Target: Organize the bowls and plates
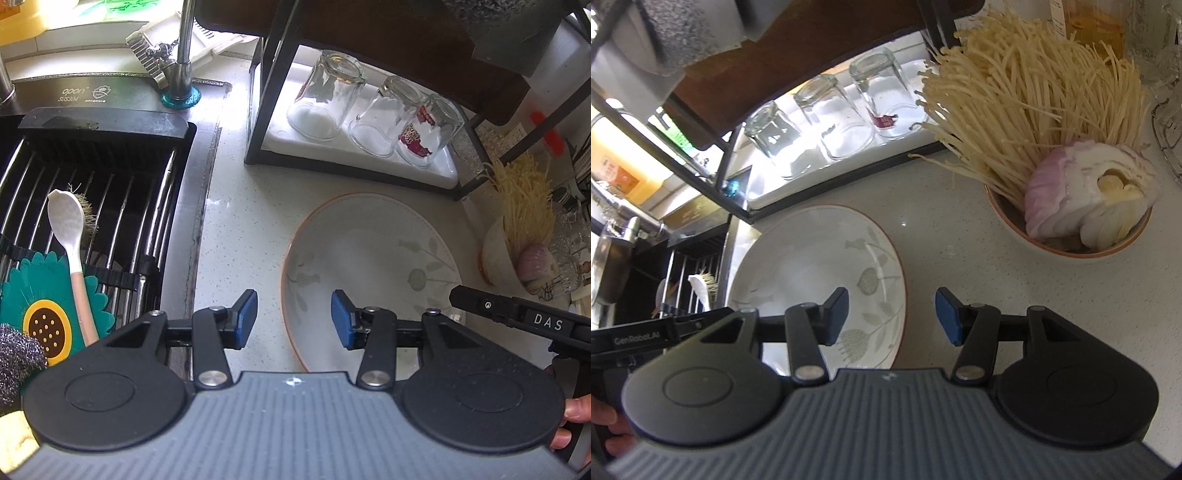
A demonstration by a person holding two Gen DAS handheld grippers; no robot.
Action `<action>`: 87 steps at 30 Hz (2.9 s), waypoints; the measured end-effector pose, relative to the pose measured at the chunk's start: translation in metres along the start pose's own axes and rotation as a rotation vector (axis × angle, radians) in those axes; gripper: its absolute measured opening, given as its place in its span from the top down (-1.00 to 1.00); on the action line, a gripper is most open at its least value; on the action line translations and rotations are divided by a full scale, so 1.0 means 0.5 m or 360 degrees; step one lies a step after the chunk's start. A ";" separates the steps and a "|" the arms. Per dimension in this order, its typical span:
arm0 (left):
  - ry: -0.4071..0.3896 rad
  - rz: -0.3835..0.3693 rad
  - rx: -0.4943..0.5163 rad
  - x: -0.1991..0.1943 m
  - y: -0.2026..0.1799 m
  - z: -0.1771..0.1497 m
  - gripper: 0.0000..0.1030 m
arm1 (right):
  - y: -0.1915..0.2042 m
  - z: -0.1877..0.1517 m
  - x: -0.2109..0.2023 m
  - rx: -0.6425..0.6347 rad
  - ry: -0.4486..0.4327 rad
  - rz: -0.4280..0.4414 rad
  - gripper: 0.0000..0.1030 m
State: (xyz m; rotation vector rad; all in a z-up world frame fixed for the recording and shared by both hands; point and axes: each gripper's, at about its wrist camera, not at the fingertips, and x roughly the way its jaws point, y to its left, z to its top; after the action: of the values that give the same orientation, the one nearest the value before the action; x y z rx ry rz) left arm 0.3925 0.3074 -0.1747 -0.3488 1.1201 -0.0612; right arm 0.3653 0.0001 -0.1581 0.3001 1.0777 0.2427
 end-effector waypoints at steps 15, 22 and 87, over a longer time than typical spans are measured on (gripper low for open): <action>0.0023 -0.0042 0.0070 0.036 0.021 0.026 0.46 | -0.007 -0.009 0.040 0.0029 0.0046 0.0029 0.55; 0.0054 -0.0134 0.0123 0.059 0.025 0.022 0.62 | -0.012 -0.007 0.043 -0.0015 0.0054 0.0033 0.65; 0.0205 -0.0231 0.0508 -0.056 -0.228 -0.191 0.65 | -0.110 -0.247 -0.248 0.0085 -0.0263 -0.0284 0.64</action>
State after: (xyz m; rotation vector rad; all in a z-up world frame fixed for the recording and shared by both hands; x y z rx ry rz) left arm 0.3097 0.1826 -0.1527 -0.1406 1.1893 -0.3909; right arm 0.2020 -0.0781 -0.1298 0.2649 0.9417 0.0288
